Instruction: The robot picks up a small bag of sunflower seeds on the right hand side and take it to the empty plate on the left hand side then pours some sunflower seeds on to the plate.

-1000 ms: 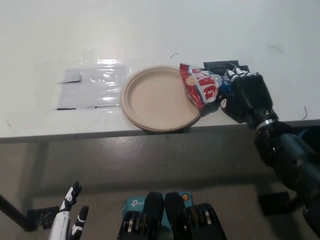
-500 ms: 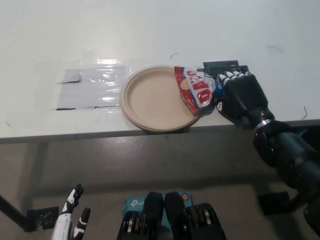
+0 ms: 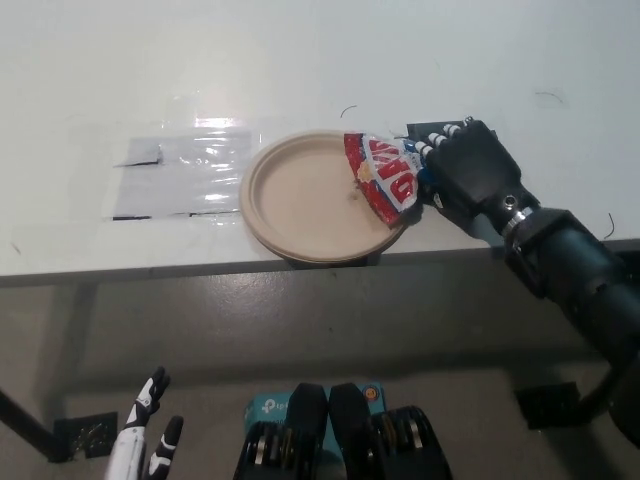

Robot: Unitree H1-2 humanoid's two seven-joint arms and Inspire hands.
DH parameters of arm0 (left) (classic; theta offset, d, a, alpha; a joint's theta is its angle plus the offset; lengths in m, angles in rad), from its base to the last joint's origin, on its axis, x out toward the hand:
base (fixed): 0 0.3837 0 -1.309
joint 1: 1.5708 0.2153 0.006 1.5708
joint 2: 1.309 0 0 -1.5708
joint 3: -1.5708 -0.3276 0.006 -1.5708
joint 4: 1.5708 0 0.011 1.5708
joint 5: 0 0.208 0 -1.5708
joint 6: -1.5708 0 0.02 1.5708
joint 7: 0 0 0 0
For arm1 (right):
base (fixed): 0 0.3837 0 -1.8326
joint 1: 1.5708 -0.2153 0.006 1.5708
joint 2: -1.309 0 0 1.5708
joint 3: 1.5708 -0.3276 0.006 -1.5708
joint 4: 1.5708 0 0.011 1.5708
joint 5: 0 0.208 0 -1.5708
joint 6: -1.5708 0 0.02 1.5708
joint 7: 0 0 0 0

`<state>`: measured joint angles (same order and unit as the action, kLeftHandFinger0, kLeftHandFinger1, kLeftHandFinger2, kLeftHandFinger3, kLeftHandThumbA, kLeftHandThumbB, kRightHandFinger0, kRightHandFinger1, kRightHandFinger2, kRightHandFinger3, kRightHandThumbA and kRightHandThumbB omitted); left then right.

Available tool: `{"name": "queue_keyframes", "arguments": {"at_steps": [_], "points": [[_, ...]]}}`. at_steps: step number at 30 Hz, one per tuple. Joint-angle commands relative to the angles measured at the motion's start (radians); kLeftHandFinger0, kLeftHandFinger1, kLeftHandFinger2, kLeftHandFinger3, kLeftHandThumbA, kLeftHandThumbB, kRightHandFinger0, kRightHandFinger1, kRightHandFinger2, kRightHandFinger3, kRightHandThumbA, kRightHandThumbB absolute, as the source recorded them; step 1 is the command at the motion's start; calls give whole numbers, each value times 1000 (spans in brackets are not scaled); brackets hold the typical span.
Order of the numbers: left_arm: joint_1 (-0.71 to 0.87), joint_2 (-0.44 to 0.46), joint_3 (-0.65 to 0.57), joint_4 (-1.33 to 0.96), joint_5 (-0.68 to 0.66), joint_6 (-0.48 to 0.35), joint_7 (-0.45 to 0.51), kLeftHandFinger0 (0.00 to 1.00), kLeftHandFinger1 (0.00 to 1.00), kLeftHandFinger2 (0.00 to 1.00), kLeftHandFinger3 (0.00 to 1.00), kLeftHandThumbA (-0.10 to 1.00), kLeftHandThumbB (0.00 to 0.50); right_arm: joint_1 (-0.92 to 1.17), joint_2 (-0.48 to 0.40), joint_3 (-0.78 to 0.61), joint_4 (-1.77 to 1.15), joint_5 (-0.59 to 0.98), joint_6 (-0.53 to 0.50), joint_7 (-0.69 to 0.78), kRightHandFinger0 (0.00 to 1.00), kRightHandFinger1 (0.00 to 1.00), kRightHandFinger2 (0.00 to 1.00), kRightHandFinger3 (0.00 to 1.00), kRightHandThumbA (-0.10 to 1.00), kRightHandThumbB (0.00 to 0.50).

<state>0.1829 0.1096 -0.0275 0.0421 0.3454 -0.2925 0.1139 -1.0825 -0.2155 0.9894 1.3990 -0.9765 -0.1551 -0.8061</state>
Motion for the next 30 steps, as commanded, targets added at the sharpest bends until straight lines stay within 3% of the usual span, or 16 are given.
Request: {"name": "queue_keyframes", "arguments": {"at_steps": [1,4,10,11,15,21,30], "points": [[3,17,-4,-28,4,-20,-2,1000,1000,1000,1000,1000,86,-96,8,10,-7,-37,35,-27,0,110,594,151,-100,236],[3,17,-5,-28,3,-27,0,1000,1000,1000,1000,1000,79,-111,11,0,-10,-31,15,-48,0,113,589,103,-100,264],[-3,24,-9,-28,13,-25,-1,1000,1000,1000,1000,1000,84,-133,21,0,-9,-46,43,-44,0,98,603,90,-100,234],[-2,23,-9,-30,16,-22,1,1000,1000,1000,1000,1000,82,-134,21,6,-9,-55,50,-52,0,93,599,86,-100,249],[2,25,-12,-38,15,-14,-3,1000,1000,1000,1000,1000,80,-142,25,29,-9,-87,84,-95,0,1,497,78,-100,274],[2,26,-13,-30,12,-25,1,1000,1000,1000,1000,1000,82,-160,25,53,-15,-116,91,-76,0,0,321,254,-100,284],[3,27,-10,-35,11,-18,1,1000,1000,1000,1000,1000,82,-165,16,86,-13,-150,88,-88,0,0,250,107,-100,277]]}}
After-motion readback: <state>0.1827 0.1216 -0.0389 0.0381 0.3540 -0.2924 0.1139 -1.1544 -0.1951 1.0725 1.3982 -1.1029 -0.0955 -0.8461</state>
